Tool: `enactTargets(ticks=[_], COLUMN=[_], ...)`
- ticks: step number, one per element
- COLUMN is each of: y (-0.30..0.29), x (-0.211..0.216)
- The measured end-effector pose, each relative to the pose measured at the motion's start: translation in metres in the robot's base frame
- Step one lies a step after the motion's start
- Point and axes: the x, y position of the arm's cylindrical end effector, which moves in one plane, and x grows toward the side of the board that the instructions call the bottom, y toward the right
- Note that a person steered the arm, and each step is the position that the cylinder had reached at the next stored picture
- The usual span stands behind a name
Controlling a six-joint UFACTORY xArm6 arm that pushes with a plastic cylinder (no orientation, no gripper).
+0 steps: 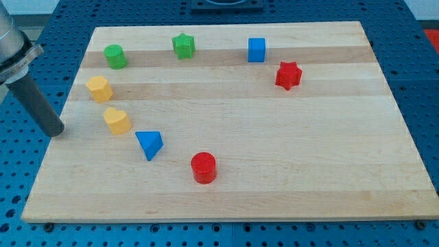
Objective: Push the red blocks close parallel to the right of the triangle
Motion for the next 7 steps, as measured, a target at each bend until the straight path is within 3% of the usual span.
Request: enactTargets(ticks=[2, 3, 4, 7], y=[0.045, 0.143, 0.195, 0.403], x=[0.024, 0.081, 0.093, 0.056])
